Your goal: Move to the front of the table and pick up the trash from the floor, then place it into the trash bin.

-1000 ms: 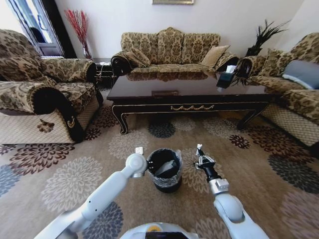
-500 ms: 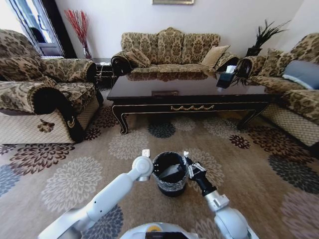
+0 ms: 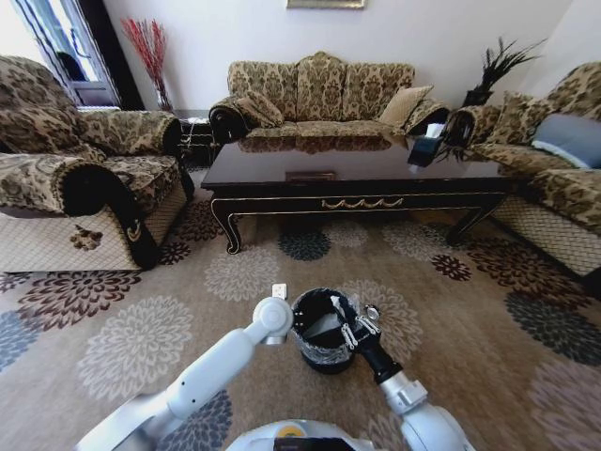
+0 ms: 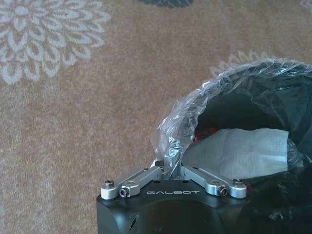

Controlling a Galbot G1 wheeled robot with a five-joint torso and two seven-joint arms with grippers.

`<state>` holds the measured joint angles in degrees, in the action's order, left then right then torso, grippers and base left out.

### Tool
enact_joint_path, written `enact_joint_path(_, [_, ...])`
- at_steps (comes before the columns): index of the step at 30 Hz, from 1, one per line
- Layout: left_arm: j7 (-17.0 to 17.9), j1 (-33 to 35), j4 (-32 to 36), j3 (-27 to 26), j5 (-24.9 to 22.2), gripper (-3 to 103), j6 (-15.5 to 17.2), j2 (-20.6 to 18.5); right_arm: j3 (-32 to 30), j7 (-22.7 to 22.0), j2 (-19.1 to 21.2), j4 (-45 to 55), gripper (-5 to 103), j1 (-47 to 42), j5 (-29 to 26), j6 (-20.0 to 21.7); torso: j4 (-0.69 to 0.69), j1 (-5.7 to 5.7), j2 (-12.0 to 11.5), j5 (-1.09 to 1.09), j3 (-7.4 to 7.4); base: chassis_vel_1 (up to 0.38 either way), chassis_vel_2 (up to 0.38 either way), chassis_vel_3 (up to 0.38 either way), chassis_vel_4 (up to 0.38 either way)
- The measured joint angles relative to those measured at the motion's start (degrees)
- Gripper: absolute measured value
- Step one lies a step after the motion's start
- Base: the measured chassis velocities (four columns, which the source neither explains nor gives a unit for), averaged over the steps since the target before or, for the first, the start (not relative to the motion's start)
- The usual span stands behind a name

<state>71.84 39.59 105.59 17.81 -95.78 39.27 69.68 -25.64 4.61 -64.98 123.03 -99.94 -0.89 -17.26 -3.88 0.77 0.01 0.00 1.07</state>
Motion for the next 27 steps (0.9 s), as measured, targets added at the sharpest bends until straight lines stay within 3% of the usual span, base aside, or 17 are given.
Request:
enact_joint_path(2, [0.0,0.1,0.1,-0.2,0.0,0,0.0,0.0,0.3,0.0,-0.2,-0.2,49,0.0,0.0,0.0,0.00,0.00,0.0,0.00,0.00,0.000,0.000,0.000,0.000])
enact_joint_path(5, [0.0,0.2,0.2,-0.3,0.1,0,0.0,0.0,0.7,0.0,-0.5,-0.5,55,0.1,0.1,0.2,0.00,0.00,0.0,0.00,0.00,0.000,0.000,0.000,0.000])
enact_joint_path(8, [0.0,0.1,0.5,-0.5,0.0,0,0.0,0.0,1.1,-0.1,-1.0,-1.6,71,0.1,0.8,0.2,0.00,0.00,0.0,0.00,0.00,0.000,0.000,0.000,0.000])
enact_joint_path(10, [0.0,0.1,0.6,-0.6,0.0,0,0.0,0.0,1.1,-0.1,-1.1,-2.0,71,0.1,1.0,0.2,-0.01,0.00,0.0,0.00,0.00,0.000,0.000,0.000,0.000])
enact_joint_path(12, [0.0,0.1,0.8,-1.2,-0.2,0,0.0,-0.1,1.1,-0.2,-1.2,-3.5,88,0.3,1.1,0.0,-0.01,0.00,0.0,0.00,0.00,0.000,0.000,0.000,0.000])
enact_joint_path(14, [0.0,0.1,0.8,-1.6,-0.3,0,0.0,-0.2,1.1,-0.3,-1.2,-4.2,88,0.5,1.1,0.0,-0.01,0.00,0.0,0.00,0.00,0.000,0.000,0.000,0.000])
enact_joint_path(16, [0.0,0.1,1.1,-2.8,-0.7,0,0.0,-0.7,0.9,-0.5,-1.2,-5.8,97,0.8,1.0,-0.2,0.00,0.00,0.0,0.00,0.00,0.000,0.000,0.000,0.000])
enact_joint_path(27, [-0.1,1.3,1.9,-6.3,-1.7,0,0.2,-2.3,0.6,-1.3,-1.0,-7.9,100,2.1,-0.3,-0.2,-0.01,0.00,0.0,0.00,0.00,0.000,0.000,0.000,0.000])
